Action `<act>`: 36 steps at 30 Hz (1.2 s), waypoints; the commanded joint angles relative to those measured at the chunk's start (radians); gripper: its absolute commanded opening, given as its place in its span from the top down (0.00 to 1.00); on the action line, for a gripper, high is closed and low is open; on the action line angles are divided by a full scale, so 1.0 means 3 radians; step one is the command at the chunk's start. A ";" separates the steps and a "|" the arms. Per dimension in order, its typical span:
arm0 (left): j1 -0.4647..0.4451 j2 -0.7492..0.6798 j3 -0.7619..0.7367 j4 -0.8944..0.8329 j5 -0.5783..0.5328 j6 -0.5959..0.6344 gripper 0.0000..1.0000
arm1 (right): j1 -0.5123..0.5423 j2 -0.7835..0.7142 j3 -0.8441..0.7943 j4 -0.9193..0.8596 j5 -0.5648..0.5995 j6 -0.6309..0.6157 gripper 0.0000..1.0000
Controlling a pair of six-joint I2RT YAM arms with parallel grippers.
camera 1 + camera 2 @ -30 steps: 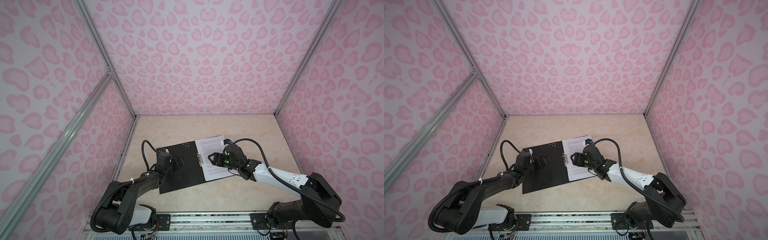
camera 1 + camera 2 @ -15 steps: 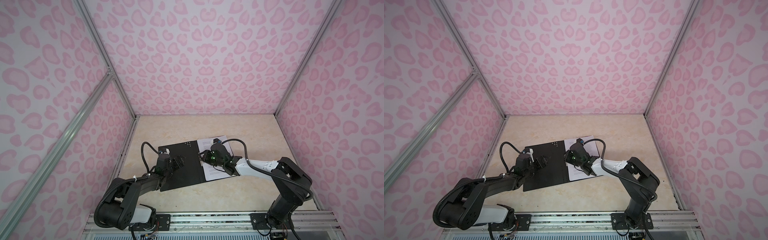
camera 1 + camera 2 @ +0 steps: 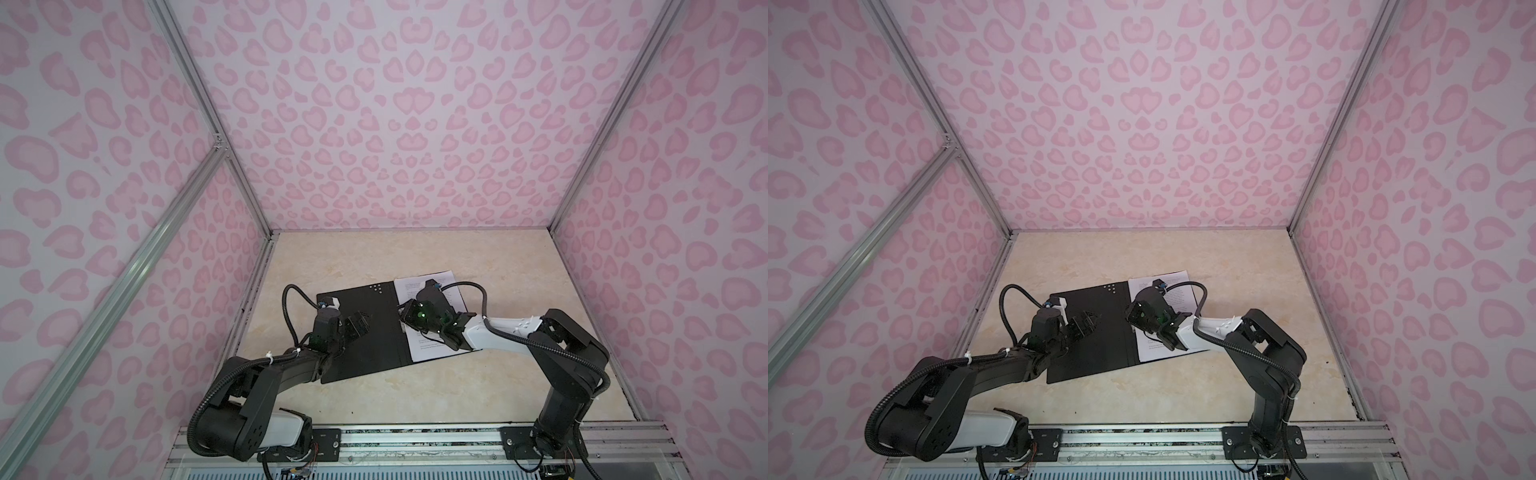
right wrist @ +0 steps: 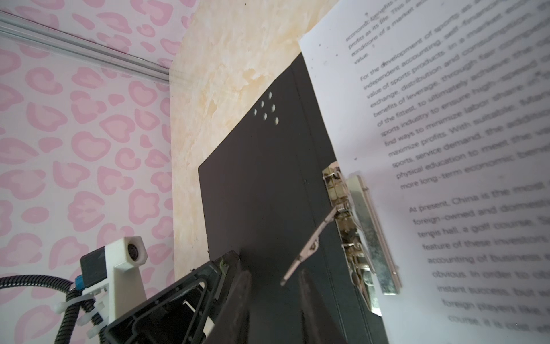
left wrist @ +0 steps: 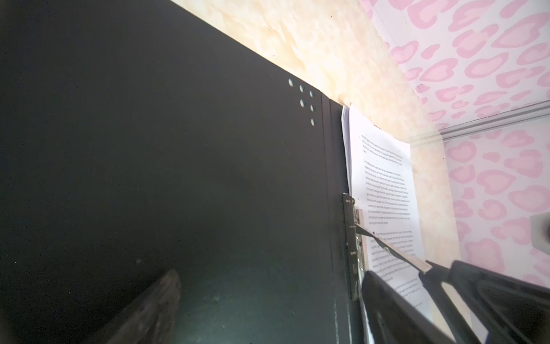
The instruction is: Put the files into the folder
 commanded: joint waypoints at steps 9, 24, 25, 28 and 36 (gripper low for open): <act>-0.0023 0.0057 -0.0037 -0.0864 0.0119 -0.0081 0.02 | -0.0044 0.0112 0.0003 0.0120 -0.0013 0.0083 0.75; -0.0033 0.0053 -0.0032 -0.0873 0.0108 -0.0076 0.02 | -0.0059 0.0159 -0.0036 0.0234 -0.0084 0.0139 0.82; -0.0034 0.0050 -0.0032 -0.0870 0.0107 -0.0073 0.02 | -0.0063 0.0154 -0.0052 0.0247 -0.0084 0.0144 0.83; -0.0038 0.0062 -0.0032 -0.0870 0.0102 -0.0074 0.02 | -0.0054 0.0139 -0.0101 0.0282 -0.0080 0.0163 0.85; -0.0038 0.0067 -0.0034 -0.0870 0.0096 -0.0080 0.02 | -0.0054 0.0108 -0.0255 0.0409 -0.0085 0.0204 0.89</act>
